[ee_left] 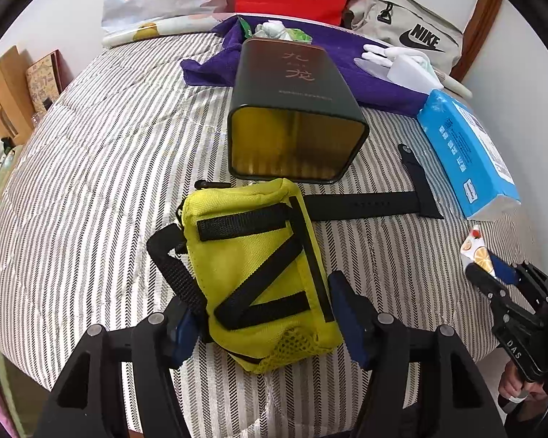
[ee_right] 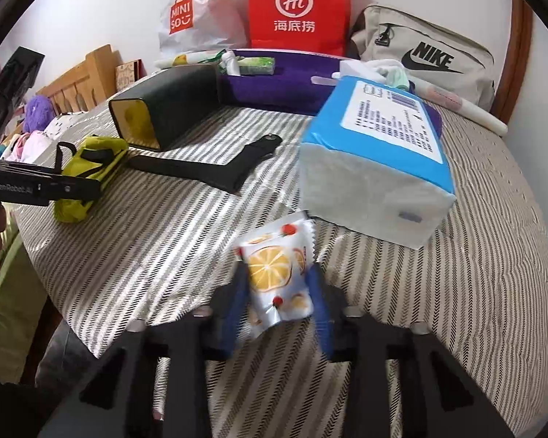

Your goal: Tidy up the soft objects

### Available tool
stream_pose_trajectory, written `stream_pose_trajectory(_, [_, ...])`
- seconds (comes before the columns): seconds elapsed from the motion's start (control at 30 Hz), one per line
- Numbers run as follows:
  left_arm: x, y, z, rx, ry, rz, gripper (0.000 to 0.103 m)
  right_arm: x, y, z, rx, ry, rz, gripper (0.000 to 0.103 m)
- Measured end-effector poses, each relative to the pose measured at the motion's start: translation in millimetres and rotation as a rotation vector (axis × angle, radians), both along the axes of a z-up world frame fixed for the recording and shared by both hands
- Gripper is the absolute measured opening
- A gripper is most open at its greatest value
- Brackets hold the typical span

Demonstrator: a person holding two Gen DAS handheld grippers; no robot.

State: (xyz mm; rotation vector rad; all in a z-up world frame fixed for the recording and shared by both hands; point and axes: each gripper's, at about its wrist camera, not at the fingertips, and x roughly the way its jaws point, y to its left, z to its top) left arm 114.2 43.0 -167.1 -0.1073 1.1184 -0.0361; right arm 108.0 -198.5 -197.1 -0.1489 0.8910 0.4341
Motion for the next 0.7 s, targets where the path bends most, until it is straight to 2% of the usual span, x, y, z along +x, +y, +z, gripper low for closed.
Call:
stream_pose_trajectory(0.17, [-1.0,2.0,-0.5,-0.016,-0.021,-0.017,0.062,-3.8,-6.4,1.5,0.027,0.032,-0.015,0.014])
stream_pose_trajectory(0.4, [-1.2,8.1,1.9,-0.094,-0.037,-0.035,0.055,-12.1,-29.1,6.9,0.06,0.047,-0.08,0.014])
stream_pose_trajectory(0.7, [-4.9,5.4,9.5,-0.084,-0.026,-0.041,0.034,-11.0,-39.2,9.5,0.063,0.067,-0.121,0.014])
